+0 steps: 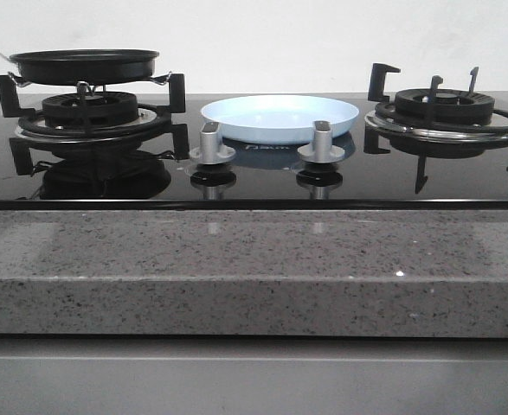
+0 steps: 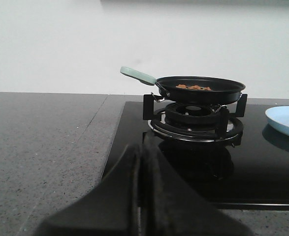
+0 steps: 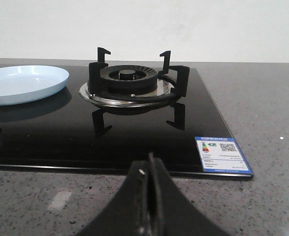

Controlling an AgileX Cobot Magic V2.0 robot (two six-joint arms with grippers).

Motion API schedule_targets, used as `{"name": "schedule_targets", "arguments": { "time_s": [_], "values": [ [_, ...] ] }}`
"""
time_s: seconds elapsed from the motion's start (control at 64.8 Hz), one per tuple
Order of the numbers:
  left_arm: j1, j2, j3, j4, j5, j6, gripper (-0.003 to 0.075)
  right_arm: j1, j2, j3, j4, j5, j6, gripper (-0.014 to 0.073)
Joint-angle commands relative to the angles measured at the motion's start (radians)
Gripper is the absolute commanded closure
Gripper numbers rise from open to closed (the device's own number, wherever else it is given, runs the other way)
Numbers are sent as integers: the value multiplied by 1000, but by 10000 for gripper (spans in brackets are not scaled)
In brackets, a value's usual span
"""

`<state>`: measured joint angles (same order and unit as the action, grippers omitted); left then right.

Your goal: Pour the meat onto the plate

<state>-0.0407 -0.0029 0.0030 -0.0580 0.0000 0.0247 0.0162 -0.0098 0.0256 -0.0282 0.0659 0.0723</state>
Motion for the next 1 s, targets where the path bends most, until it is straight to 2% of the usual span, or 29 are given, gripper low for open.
{"name": "schedule_targets", "arguments": {
  "time_s": [0.0,0.988],
  "values": [
    [2,-15,7,-8,-85,0,741,-7,-17,-5,-6,-79,-2,664],
    [2,-15,7,-8,-85,0,741,-7,-17,-5,-22,-46,-2,664]
  ]
}}
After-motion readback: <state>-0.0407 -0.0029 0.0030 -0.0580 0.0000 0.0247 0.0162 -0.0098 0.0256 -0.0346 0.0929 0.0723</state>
